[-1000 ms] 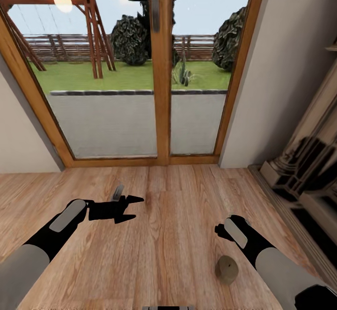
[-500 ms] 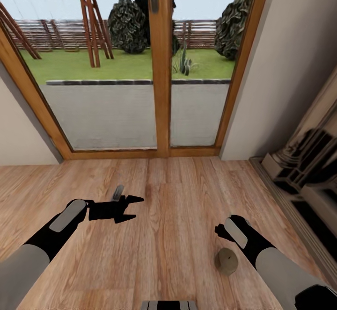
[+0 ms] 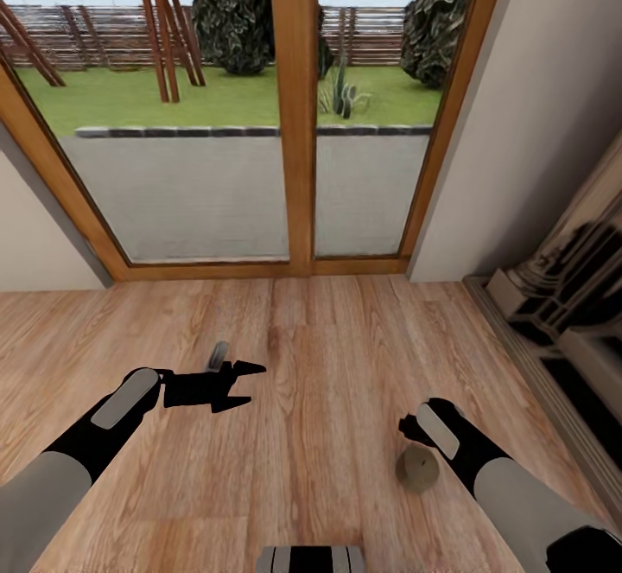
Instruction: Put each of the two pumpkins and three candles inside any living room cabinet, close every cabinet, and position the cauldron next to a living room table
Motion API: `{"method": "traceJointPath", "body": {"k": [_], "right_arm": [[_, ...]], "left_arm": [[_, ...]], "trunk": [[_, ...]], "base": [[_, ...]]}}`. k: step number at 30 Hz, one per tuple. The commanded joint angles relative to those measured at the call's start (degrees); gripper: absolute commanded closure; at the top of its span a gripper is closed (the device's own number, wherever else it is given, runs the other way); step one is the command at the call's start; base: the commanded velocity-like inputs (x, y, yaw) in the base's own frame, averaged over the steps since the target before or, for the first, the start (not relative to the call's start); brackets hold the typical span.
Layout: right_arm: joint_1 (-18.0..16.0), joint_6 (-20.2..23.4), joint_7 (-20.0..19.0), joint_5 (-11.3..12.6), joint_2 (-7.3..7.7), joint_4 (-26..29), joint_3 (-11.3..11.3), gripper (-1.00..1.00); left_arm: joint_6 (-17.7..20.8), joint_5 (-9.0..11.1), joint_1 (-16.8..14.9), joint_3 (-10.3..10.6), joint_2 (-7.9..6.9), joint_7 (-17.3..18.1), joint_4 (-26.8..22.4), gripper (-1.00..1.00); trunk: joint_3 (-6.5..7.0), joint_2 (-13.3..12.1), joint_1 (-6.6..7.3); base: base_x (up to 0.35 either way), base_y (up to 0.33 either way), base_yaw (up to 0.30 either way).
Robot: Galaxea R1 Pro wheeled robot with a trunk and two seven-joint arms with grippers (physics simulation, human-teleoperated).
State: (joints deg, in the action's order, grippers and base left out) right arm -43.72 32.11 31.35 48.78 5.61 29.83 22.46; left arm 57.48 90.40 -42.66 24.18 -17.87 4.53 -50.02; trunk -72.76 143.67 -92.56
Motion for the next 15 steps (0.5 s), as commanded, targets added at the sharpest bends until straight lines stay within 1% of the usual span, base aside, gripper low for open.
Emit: {"method": "traceJointPath", "body": {"k": [1, 7, 15], "right_arm": [[-0.05, 0.14, 0.43, 0.52, 0.10, -0.20, 0.48, -1.00], [-0.05, -0.20, -0.52, 0.21, -0.06, -4.27, 0.48, -1.00], [-0.05, -0.62, -0.76, 0.17, -0.07, -4.85, 0.48, -1.00]], "left_arm": [[0.00, -0.28, -0.05, 0.17, -0.06, 0.48, 0.01, -1.00], [0.00, -0.23, -0.05, 0.24, -0.05, 0.54, -0.03, -1.00], [0.00, -0.14, -0.05, 0.33, -0.06, 0.56, -1.18, -1.00]], "trunk": [[-0.27, 0.04, -0.01], [-1.60, 0.12, -0.17], [-3.38, 0.22, -0.37]], "base": [[0.000, 0.000, 0.000], [0.000, 0.000, 0.000], [0.000, 0.000, 0.000]]}}
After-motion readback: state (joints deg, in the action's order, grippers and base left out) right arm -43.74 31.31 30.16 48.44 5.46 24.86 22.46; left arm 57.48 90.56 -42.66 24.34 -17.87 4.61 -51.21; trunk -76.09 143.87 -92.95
